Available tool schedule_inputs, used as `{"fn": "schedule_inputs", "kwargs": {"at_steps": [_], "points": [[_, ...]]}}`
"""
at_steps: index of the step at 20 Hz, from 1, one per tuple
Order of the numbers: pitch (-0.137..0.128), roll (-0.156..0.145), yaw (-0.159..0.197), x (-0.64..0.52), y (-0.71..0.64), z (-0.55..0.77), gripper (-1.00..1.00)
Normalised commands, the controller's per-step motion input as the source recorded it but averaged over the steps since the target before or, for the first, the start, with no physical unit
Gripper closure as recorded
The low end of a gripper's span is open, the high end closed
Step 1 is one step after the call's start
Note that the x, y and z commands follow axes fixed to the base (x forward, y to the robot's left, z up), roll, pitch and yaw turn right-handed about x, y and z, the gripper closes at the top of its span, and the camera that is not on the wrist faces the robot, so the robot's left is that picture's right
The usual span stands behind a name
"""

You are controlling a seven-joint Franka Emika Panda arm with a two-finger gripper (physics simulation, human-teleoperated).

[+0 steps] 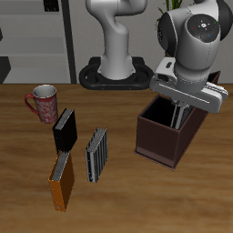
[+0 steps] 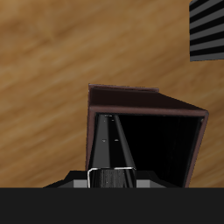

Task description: Place the left striped book into the left desk caddy's right compartment and place the right striped book into the left desk caddy's right compartment and place the orange book into the left desk caddy's left compartment

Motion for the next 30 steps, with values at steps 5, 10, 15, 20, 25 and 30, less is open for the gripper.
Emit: {"fn": "schedule_inputs", "kwargs": {"at_steps": [5,10,15,20,25,30], "points": [[0.035,-0.001,-0.013,0.05,-0.02,-0.03,-1.0],[-0.005,-0.01,0.018,0.04,-0.01,0.07,-1.0],[-0.054,-0.016,0.061,-0.01,-0.06,0.16,-1.0],[-0.054,-0.015,0.099,-0.08,-0.09,0.26,-1.0],[-0.081,0.008,0.104,-0.16,-0.17,0.41,-1.0],[-0.039,0.015,0.102,-0.04,-0.29,0.27,-1.0]]}}
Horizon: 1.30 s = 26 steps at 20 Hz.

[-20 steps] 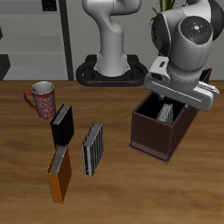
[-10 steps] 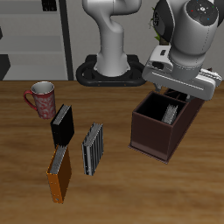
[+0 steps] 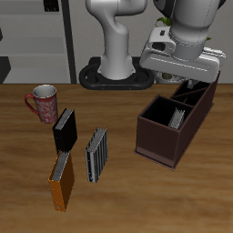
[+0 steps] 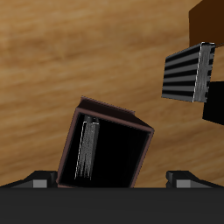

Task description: Place the left striped book into the left desk caddy's right compartment and place the right striped book into the left desk caddy's right compartment and place the orange book into the left desk caddy's left compartment

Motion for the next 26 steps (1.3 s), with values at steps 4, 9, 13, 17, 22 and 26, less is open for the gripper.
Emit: {"fn": "schedule_inputs", "kwargs": {"at_steps": [4,9,13,17,22,26], "points": [[-0.026,-0.016,0.051,-0.03,-0.5,0.27,-1.0],[-0.029,-0.046,0.036,0.04,-0.59,0.21,-1.0],[-0.007,-0.023,0.017,-0.01,-0.29,0.1,-1.0],[-0.024,-0.055,0.002,0.03,-0.41,0.16,-1.0],[0.001,-0.043,0.003,0.08,-0.36,0.05,-1.0],[-0.017,-0.003,0.038,0.13,-0.36,-0.01,-1.0]]}}
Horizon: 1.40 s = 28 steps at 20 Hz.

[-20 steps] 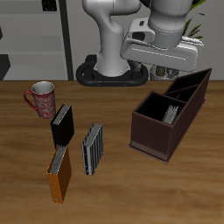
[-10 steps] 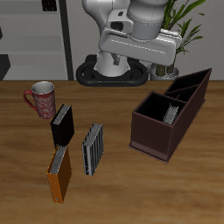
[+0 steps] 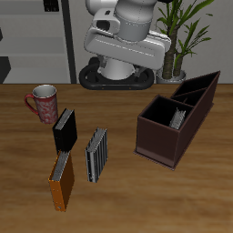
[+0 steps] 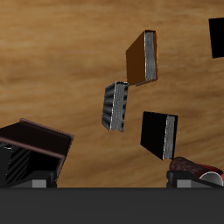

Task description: Place the left striped book into the left desk caddy's right compartment and place the right striped book into the left desk caddy's right compartment and place the orange book into the left desk caddy's left compartment

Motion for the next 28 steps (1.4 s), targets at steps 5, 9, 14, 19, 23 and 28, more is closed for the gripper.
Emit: {"fn": "schedule_inputs", "kwargs": {"at_steps": [5,9,14,19,23,28], "points": [[-0.015,0.025,0.055,0.09,-0.23,-0.03,-1.0],[-0.041,0.098,0.13,0.14,-0.1,-0.04,-1.0],[-0.035,-0.005,0.113,0.19,-0.15,-0.06,-1.0],[-0.039,0.04,0.076,0.13,-0.03,-0.11,-1.0],[-0.034,0.154,0.13,0.14,-0.04,-0.24,-1.0],[0.009,0.086,0.04,0.13,-0.16,-0.16,-1.0]]}}
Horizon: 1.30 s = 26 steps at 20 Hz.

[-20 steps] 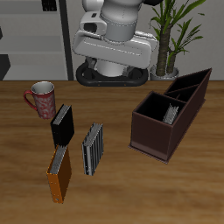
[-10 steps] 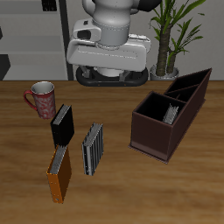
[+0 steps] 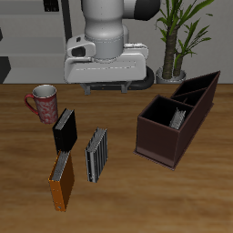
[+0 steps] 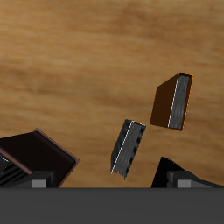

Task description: Place the left striped book into the left desk caddy's right compartment and place the right striped book into the left desk caddy's right compartment and place the orange book into the left desk caddy's left compartment

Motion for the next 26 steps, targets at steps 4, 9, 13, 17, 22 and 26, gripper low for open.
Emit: {"fn": "schedule_inputs", "kwargs": {"at_steps": [4,9,13,17,22,26], "points": [[-0.007,0.018,0.013,0.04,-0.04,-0.09,-1.0],[-0.065,-0.042,-0.056,0.07,-0.37,-0.19,-1.0],[-0.057,-0.024,-0.073,0.04,-0.05,-0.16,-1.0],[-0.006,0.017,-0.042,0.06,-0.04,-0.32,-1.0],[-0.008,-0.011,-0.066,0.08,-0.1,-0.36,-1.0],[0.003,-0.013,-0.063,0.06,-0.02,-0.41,-1.0]]}}
